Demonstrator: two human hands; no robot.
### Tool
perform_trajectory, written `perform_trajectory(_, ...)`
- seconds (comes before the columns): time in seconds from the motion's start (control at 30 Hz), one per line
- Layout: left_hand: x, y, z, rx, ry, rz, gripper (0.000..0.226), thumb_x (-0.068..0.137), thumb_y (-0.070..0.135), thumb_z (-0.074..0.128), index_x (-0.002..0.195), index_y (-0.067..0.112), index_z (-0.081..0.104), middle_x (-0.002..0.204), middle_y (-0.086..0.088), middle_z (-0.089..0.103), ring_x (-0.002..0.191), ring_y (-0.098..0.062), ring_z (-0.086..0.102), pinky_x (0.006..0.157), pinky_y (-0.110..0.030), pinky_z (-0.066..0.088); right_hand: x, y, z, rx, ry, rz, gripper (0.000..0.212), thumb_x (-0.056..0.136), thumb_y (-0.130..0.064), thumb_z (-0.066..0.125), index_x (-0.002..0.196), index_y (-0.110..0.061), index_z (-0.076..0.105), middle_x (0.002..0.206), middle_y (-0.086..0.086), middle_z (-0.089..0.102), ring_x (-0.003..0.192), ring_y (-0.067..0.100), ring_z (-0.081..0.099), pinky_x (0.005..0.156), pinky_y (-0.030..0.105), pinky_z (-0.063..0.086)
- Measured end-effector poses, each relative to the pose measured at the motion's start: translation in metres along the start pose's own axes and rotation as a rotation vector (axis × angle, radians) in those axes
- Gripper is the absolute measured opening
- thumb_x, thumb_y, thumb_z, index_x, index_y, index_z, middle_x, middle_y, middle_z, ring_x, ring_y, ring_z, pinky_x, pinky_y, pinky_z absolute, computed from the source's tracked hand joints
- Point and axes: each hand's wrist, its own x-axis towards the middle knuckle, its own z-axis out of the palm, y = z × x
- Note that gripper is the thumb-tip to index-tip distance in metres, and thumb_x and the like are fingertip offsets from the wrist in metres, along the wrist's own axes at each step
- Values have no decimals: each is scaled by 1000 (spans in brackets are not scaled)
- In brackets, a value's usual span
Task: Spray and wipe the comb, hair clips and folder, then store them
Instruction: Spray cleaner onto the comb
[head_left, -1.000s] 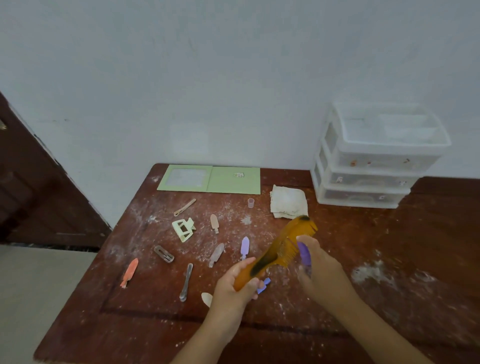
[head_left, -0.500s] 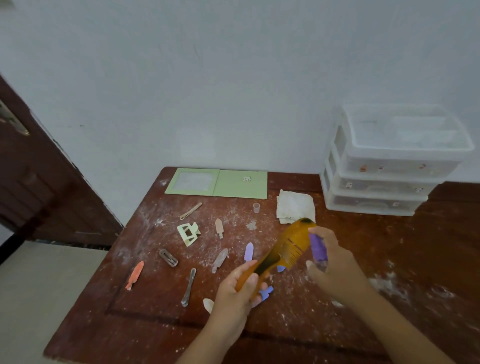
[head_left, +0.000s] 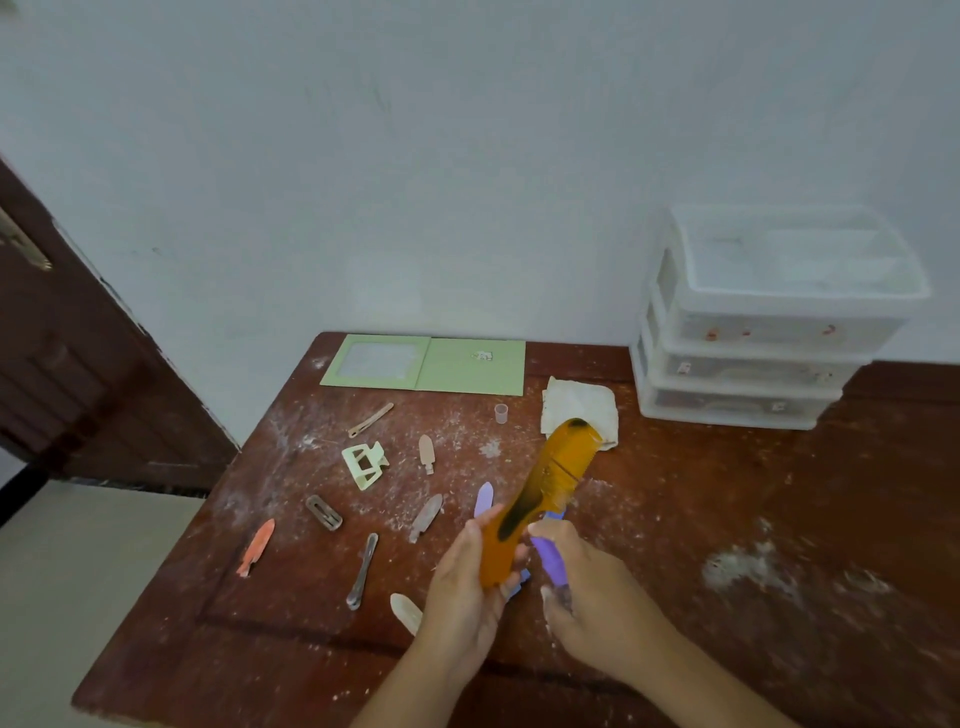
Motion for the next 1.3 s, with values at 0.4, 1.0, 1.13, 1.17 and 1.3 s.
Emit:
perform_trajectory(0.4,-13,-4,-43,-28,281,-142,14,92,8,46,87,10,59,56,-3,70,38,-5,57,34,-11,41,18,82,-3,359,512,314,20,88,-6,55,102,-13,42,71,-3,51,62,20,52,60,28,42)
perform_trajectory(1.0,-6,-2,-71,70,403,-98,23,92,-7,33,78,6,46,66,-14,57,30,-9,47,29,-13,33,35,83,-4,214,368,362,26,79,-6,68,102,-4,56,86,4,50,83,20,48,65,21,33)
perform_trajectory(1.13,-2,6,-68,144,432,-25,25,91,-9,30,76,7,43,60,-14,55,29,-10,41,29,-15,31,87,70,-1,223,307,260,18,83,-10,63,97,-2,54,83,6,51,78,18,49,59,16,33)
perform_trajectory(1.17,-1,8,-68,144,441,-13,25,91,-8,30,77,7,43,60,-14,55,28,-9,41,29,-14,30,102,69,3,205,292,238,17,84,-12,62,92,-2,52,81,9,52,76,21,49,59,18,33)
perform_trajectory(1.3,1,12,-72,133,461,34,21,93,-2,35,76,7,44,56,-12,55,27,-9,39,30,-12,28,149,71,19,182,295,171,20,83,-13,63,80,-7,45,70,4,45,71,22,46,61,26,28)
